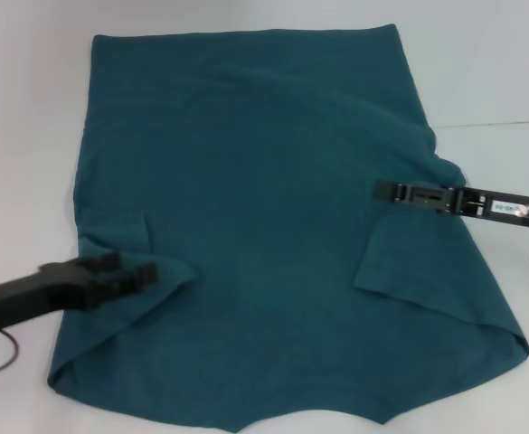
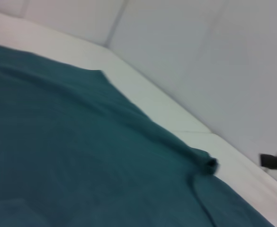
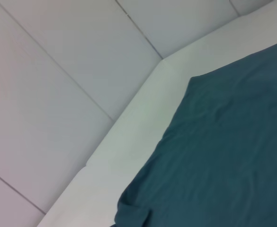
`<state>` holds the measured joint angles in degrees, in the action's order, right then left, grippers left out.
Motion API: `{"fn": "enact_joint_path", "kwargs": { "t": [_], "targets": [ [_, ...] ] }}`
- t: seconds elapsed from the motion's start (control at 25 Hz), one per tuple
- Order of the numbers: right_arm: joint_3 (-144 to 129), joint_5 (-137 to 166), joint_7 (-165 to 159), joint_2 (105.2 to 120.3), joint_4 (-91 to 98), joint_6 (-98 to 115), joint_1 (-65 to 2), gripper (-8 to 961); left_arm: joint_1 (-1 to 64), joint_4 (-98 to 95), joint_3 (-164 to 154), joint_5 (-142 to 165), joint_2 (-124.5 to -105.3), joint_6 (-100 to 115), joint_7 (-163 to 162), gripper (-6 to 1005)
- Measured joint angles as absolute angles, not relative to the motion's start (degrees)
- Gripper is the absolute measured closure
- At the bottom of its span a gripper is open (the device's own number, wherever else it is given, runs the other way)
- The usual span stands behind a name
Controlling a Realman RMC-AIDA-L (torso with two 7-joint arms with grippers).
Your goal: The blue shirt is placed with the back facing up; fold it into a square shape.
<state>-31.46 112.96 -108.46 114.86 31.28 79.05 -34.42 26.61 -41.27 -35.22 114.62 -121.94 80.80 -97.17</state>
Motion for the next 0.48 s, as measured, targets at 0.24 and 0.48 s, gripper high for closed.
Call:
{"fn": "enact_joint_path", "kwargs": {
  "t": [0.24,0.48],
  "targets": [
    [-32.2,113.6,-108.8,115.14,31.1,78.4,-36.2,36,26.4,-43.0,-30.1,118.5,-121.21,77.4,-104.7,114],
    [-32.1,113.4,-109.0,115.07,31.1,77.5,-36.5,38,26.3,-43.1,-27.3,123.7,-120.89,74.1,-107.6,113]
  ]
}}
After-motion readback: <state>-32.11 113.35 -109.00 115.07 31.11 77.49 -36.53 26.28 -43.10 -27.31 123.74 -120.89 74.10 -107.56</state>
